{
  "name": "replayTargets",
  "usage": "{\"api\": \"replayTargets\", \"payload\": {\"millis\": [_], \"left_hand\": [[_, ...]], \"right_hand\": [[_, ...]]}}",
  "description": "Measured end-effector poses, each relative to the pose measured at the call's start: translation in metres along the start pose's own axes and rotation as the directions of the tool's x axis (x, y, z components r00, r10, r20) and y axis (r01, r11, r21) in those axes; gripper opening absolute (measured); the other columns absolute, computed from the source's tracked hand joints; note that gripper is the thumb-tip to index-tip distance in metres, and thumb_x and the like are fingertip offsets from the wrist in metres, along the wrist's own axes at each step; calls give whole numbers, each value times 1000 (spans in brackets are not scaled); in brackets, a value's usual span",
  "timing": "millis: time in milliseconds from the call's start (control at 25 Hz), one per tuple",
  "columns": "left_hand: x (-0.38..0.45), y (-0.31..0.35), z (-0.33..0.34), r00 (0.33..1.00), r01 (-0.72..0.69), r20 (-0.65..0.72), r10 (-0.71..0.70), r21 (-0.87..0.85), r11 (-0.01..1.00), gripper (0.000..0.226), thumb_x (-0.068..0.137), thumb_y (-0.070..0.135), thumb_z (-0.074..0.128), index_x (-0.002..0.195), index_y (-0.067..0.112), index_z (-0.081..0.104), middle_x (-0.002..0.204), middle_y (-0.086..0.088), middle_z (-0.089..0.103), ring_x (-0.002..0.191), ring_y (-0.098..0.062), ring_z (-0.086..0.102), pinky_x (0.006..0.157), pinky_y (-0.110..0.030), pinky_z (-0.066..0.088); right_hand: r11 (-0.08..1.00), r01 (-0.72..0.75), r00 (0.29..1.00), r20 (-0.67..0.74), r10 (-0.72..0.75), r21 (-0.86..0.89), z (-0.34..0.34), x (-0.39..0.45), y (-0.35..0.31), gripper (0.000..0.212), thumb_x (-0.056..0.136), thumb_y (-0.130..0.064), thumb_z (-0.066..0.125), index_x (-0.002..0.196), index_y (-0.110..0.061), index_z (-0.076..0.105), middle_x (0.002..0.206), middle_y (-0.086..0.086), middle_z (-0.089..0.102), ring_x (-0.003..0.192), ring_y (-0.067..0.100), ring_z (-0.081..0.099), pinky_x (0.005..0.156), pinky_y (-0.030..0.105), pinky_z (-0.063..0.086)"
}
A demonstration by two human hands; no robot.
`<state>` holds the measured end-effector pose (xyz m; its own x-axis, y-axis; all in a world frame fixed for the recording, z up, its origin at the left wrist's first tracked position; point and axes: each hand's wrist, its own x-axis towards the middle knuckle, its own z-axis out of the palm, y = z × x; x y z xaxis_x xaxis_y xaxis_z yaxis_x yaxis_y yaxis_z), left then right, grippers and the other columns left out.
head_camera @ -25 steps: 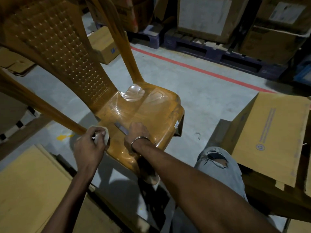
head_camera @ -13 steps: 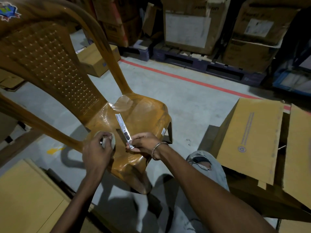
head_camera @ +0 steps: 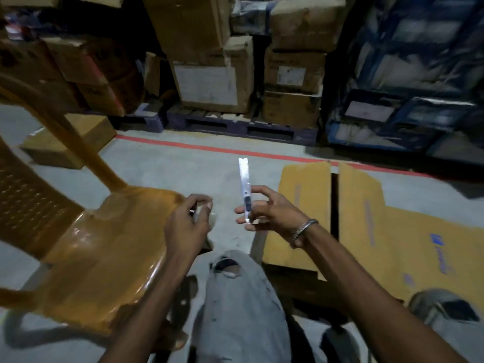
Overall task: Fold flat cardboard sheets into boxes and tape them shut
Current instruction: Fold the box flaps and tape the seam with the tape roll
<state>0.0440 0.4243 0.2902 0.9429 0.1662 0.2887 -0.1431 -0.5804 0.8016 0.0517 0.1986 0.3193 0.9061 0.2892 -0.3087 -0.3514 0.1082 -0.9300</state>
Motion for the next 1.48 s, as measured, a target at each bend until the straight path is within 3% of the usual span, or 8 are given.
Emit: {"api": "replayTargets", "payload": {"millis": [160, 440, 640, 840, 1120, 1280, 1400, 1480], "left_hand": [[-8, 69, 101, 981, -90, 156, 117, -168, 982, 10, 98, 24, 67, 95, 31, 73, 92, 18, 74, 85, 0, 69, 67, -27, 54], [-51, 97, 253, 871, 228, 481, -102, -211, 951, 9, 95, 24, 71, 91, 31, 75, 92, 13, 75, 90, -9, 69, 72, -29, 51], [-57, 63, 290, 827, 322, 535, -172, -199, 926, 9, 99, 25, 69, 93, 31, 73, 97, 14, 74, 95, -10, 67, 75, -34, 52], [-42, 50, 307, 770, 481, 580, -267, -252, 840, 8, 99, 38, 69, 95, 33, 74, 97, 4, 77, 90, -27, 70, 73, -39, 50], [-36, 63, 304, 640, 616, 706, -305, -233, 752, 16, 93, 16, 68, 101, 30, 69, 99, -9, 78, 83, -38, 74, 67, -52, 58], [-31, 69, 297, 599, 674, 726, -338, -230, 702, 27, 92, 2, 65, 112, 21, 66, 101, -7, 77, 76, -20, 78, 70, -51, 54], [-32, 71, 292, 590, 699, 738, -329, -261, 666, 27, 94, 4, 66, 115, 21, 65, 106, -8, 78, 84, -27, 79, 72, -58, 54], [-33, 71, 291, 597, 700, 734, -324, -279, 658, 29, 93, 3, 66, 114, 21, 65, 106, -8, 78, 85, -30, 79, 70, -56, 54]], "right_hand": [[997, -47, 962, -273, 31, -53, -111, -56, 8, 32, 104, 1, 49, 131, -16, 55, 118, 20, 71, 97, 34, 75, 78, 45, 64], [980, -170, 760, -619, 198, 105, -242, -89, 86, 26, 101, 6, 48, 118, -12, 55, 117, 26, 66, 87, 27, 77, 74, 42, 64], [948, -303, 692, -660, 293, 103, -281, -59, 127, 28, 93, 5, 63, 114, -12, 59, 114, 21, 69, 90, 30, 77, 91, 58, 59], [891, -438, 505, -853, 133, -121, -272, -37, 137, 13, 82, -9, 77, 86, -21, 73, 81, 0, 74, 75, 19, 72, 81, 41, 63], [617, -644, 525, -848, -73, -452, -268, -29, 129, 17, 89, -21, 71, 105, -17, 76, 100, 11, 73, 87, 32, 68, 69, 34, 55], [614, -448, 565, -738, -369, -650, -260, -21, 117, 20, 92, -27, 68, 109, -21, 76, 98, 1, 74, 90, 21, 68, 72, 33, 56], [617, -425, 685, -680, -260, -663, -253, -15, 124, 26, 90, -36, 74, 113, -25, 77, 102, -1, 76, 94, 19, 69, 81, 37, 60], [489, -518, 736, -657, -162, -702, -250, -11, 135, 25, 88, -42, 75, 110, -29, 76, 103, 3, 72, 92, 23, 68, 79, 38, 61]]}}
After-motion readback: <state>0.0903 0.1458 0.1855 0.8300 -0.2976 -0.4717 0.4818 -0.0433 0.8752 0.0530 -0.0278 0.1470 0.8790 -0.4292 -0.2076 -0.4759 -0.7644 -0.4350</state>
